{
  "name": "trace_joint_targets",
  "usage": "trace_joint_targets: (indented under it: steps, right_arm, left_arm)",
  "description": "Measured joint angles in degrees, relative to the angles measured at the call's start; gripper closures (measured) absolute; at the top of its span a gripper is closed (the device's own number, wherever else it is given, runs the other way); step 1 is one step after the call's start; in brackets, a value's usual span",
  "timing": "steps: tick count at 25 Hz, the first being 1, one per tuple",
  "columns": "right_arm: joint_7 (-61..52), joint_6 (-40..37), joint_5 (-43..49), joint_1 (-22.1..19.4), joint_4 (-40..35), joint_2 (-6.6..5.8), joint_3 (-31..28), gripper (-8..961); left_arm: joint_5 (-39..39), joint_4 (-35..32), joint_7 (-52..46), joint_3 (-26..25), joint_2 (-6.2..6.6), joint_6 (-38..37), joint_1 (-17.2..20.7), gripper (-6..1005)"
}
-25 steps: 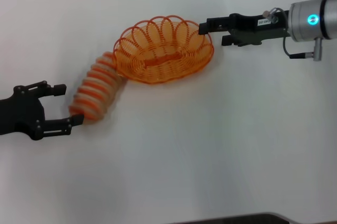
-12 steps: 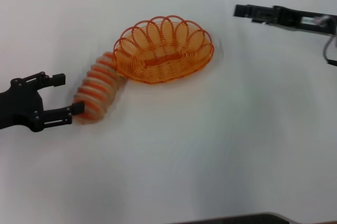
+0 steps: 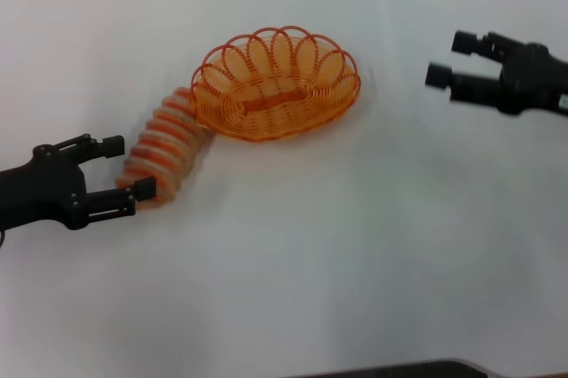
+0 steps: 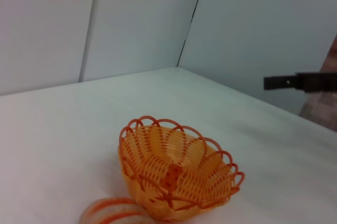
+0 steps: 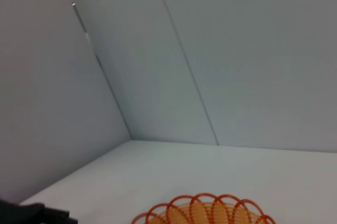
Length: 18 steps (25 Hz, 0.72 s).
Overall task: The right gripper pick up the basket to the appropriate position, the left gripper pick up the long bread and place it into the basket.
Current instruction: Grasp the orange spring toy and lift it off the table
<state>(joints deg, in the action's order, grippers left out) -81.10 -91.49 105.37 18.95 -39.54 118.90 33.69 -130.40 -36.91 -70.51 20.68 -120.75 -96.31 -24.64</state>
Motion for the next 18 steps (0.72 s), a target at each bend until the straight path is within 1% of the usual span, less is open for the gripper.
trace_joint_targets:
  steps: [7,12,15,18]
  right_arm:
    - [13.4,-1.9,2.4,-3.5,0.3,0.40,0.5,16]
    - [20.1,-2.2,6.0,-4.5,1.1,0.46,0.1,19]
    - [24.6,-2.2,6.4,-5.2,1.7,0.51,-0.2,21]
    - [26.7,-2.0,6.5,-5.4,2.1,0.53,-0.5,22]
  left_arm:
    - [0.3,1.3,-2.8,0.1,-0.09,0.1,-0.4,144]
    - [0.3,2.9,-4.0,-0.1,0.24,1.0,-1.1,144]
    - [0.3,3.1,-4.8,-0.1,0.26,1.9,-1.4,144]
    - [0.3,3.2,-5.5,-0.2,0.26,2.3,-1.7,144]
